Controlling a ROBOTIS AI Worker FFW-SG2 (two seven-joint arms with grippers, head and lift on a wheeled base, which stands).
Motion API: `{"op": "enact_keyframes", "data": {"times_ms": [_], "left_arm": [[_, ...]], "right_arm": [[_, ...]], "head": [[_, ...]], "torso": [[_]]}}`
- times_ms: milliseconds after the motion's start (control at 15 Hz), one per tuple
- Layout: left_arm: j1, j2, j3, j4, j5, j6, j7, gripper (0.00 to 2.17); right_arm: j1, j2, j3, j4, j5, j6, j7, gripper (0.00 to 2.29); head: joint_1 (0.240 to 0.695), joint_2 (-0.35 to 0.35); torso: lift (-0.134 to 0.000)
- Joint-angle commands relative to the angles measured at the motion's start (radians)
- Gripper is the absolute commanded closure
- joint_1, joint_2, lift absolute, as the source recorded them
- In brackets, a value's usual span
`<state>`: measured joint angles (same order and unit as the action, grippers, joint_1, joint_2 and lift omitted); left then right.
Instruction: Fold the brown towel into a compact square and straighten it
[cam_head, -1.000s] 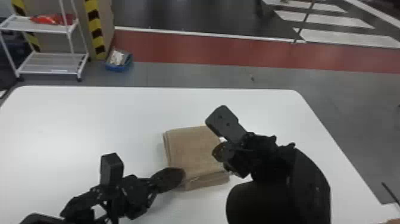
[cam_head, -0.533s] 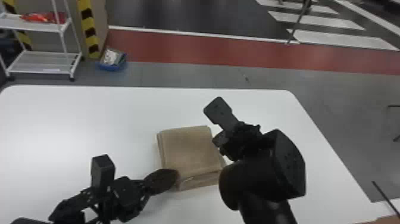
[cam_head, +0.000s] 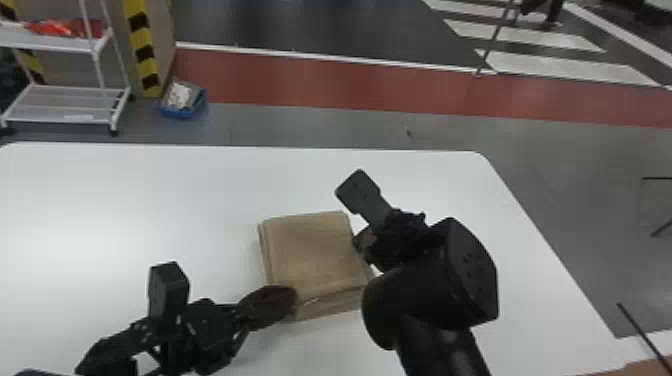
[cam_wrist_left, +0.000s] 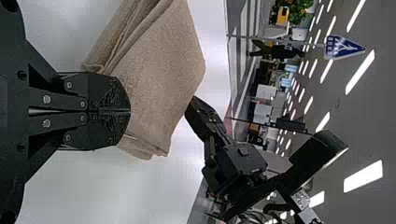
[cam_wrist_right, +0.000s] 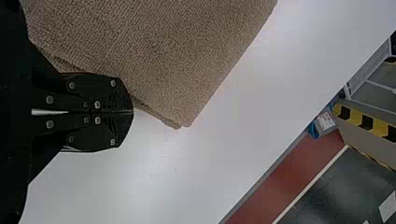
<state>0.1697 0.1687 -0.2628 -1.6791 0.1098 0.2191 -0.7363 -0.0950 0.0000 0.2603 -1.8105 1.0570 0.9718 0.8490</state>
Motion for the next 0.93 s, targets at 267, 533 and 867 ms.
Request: {"op": "enact_keyframes", "data": {"times_ms": [267, 533, 867], "left_arm": [[0.001, -0.002, -0.003, -0.001, -0.001, -0.002, 0.0, 2.09], [0.001, 0.0, -0.003, -0.001, -0.001, -0.002, 0.0, 2.09], [-0.003, 0.002, 0.002, 0.007, -0.001, -0.014, 0.0, 2.09]], "right_arm": [[0.012, 0.001, 0.0, -0.121, -0.066, 0.037, -0.015, 1.78], [-0.011, 0.001, -0.001, 0.016, -0.121, -0.067, -0.097, 1.78], [-0.02, 0.001, -0.009, 0.062, -0.149, -0.126, -0.114, 1.78]], "head": [[0.695, -0.213], [0.695, -0.206], [0.695, -0.18]], "torso": [[-0.124], [-0.124], [-0.124]]}}
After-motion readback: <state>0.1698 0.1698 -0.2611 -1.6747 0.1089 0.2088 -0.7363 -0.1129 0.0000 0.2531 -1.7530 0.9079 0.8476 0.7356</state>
